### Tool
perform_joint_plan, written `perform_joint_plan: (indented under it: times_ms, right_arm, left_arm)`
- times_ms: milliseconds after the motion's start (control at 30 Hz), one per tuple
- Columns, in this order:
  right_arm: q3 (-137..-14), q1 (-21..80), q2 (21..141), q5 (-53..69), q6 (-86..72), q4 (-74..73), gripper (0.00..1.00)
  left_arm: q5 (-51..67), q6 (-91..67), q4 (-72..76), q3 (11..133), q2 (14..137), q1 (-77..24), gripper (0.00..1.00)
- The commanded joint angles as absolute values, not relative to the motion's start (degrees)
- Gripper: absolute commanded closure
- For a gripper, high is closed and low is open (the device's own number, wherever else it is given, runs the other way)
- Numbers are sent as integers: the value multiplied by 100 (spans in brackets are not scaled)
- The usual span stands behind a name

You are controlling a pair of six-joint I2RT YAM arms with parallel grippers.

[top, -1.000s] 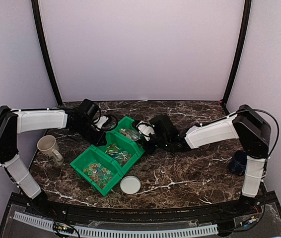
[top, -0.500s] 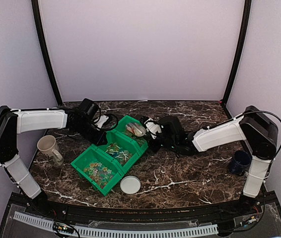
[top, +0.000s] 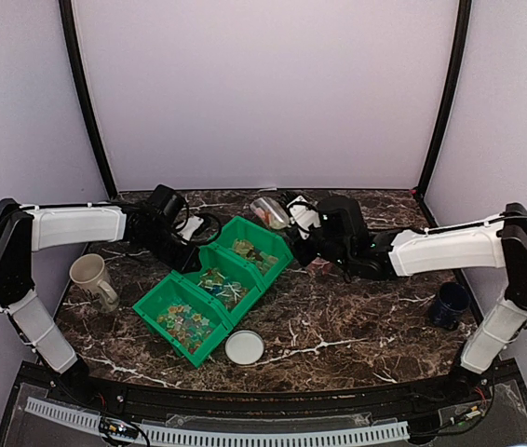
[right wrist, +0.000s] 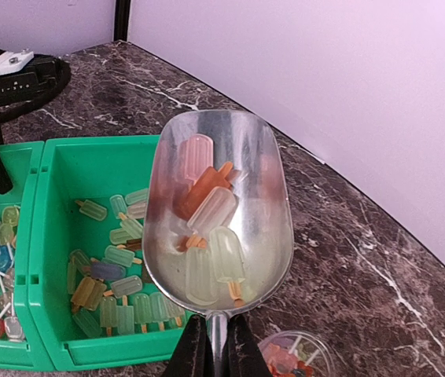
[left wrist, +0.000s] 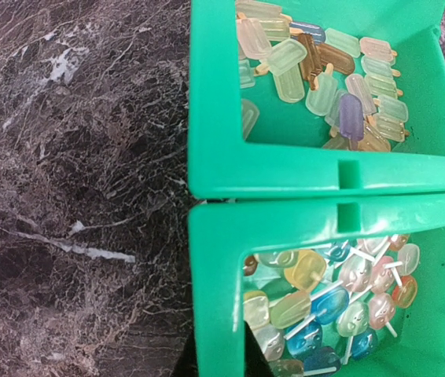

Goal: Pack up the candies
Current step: Place the fake candies in the packing bottle.

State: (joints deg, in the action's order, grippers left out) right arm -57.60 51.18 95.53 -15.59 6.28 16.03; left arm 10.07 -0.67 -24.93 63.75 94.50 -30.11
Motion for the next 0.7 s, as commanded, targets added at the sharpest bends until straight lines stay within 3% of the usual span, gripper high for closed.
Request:
perform_joint_plan:
  times_ms: [0,333,667]
  right_arm:
    - [-5558,5050,8928,-2114,760,1122,100]
    - [-5099,4881,7863,-2647,347,-340,100]
    - [-5491,4809,7865,-2857,90,-2112,100]
  left_arm:
    - [1353,-141,-2154,6497,8982,-2997,100]
    - [1386,-166,-2153,6513,9011,-2995,100]
    - [1407,-177,-2170,6519,9024,-2996,100]
